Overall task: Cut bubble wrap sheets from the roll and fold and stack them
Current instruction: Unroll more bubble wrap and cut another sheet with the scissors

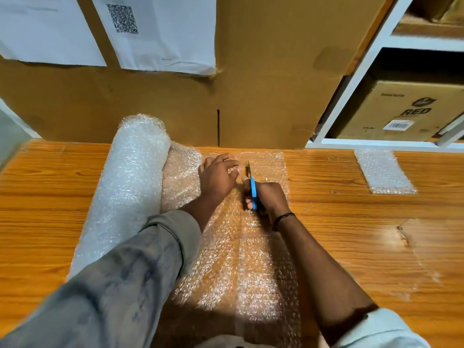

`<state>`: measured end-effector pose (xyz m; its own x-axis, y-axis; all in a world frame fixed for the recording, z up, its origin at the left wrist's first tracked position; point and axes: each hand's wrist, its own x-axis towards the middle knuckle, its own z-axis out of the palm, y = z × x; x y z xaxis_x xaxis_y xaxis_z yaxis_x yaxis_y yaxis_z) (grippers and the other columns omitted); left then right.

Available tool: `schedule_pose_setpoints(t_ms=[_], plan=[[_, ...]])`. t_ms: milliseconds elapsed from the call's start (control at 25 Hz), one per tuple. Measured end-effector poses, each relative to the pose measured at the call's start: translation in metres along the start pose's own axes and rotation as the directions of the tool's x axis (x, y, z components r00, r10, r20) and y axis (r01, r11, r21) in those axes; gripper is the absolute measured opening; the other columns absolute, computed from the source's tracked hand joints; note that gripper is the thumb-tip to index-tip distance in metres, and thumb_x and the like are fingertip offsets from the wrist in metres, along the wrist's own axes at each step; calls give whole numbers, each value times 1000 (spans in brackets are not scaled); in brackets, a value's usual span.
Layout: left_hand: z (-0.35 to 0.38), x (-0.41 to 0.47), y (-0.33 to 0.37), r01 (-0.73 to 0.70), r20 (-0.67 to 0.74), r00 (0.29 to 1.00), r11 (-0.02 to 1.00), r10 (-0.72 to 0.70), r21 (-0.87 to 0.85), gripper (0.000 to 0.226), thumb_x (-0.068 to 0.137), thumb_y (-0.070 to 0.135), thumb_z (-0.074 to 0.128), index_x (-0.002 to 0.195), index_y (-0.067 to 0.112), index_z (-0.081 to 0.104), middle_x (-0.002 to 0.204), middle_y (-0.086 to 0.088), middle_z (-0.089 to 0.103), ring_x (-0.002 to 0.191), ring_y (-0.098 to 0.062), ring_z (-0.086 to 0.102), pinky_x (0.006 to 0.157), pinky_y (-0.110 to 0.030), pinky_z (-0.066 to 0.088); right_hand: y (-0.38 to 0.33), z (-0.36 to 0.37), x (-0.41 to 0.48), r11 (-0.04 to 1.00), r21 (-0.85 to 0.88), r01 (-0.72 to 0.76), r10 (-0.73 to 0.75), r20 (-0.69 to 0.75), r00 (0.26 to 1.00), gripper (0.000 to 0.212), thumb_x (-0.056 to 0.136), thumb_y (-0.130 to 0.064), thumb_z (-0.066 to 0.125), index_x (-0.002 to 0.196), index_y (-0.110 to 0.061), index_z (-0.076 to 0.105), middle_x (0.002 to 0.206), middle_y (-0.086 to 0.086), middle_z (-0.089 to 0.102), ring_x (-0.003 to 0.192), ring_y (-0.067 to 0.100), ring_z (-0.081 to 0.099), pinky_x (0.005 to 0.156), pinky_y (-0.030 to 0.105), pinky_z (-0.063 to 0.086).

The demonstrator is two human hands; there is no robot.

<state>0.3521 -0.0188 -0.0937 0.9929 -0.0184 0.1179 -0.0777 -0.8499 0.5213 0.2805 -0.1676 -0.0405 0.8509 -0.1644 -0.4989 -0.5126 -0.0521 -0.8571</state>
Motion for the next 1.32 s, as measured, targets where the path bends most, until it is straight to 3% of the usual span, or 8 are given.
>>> schedule_pose_setpoints(t_ms=[160,400,560,680,880,1120,1320], plan=[[5,2,-3,58,-75,995,995,-64,-78,21,96,45,65,113,43,76,141,21,59,128,-20,44,97,-37,26,-4,7,2,1000,29,6,-6,26,1000,40,87,-44,76,91,-5,77,67,18,67,47,25,57,44,20,42],[9,5,-2,101,-112,987,985,-117,-139,21,93,29,70,109,41,78,133,24,64,120,-17,48,94,-33,27,-16,19,16,1000,-7,-17,17,4,1000,50,86,-45,75,94,5,76,64,16,67,44,24,57,41,18,39],[10,5,-1,102,-157,980,985,-124,-141,24,93,27,70,111,42,77,128,24,67,117,-15,51,92,-34,30,-21,23,30,1000,-19,-23,23,-21,1000,44,87,-38,73,91,5,76,62,16,69,45,25,58,44,21,43],[11,3,-2,87,-198,974,988,-112,-131,24,94,29,70,112,44,75,124,23,69,115,-15,53,89,-31,28,-23,22,34,998,-59,-16,14,-32,999,37,86,-37,75,84,-1,75,60,12,67,44,23,57,40,19,36],[13,3,-3,79,-223,969,988,-107,-133,22,98,38,65,118,41,75,117,15,74,109,-17,56,89,-31,27,-17,21,49,982,-188,-1,-15,-85,996,35,88,-17,64,98,15,71,58,16,66,40,22,54,38,20,30],[15,2,-5,52,-234,968,982,-94,-180,23,97,37,64,117,41,75,113,15,76,106,-16,57,94,-36,33,-27,16,44,990,-139,19,-25,-41,999,27,88,-30,70,80,-4,71,59,11,67,42,21,58,39,18,29],[12,1,-5,36,-210,973,959,-98,-279,21,99,45,61,115,45,75,111,15,76,109,-17,56,96,-36,31,-30,13,52,976,-211,59,-72,-52,996,20,90,-15,66,73,-4,67,57,15,63,38,19,50,41,21,31]])
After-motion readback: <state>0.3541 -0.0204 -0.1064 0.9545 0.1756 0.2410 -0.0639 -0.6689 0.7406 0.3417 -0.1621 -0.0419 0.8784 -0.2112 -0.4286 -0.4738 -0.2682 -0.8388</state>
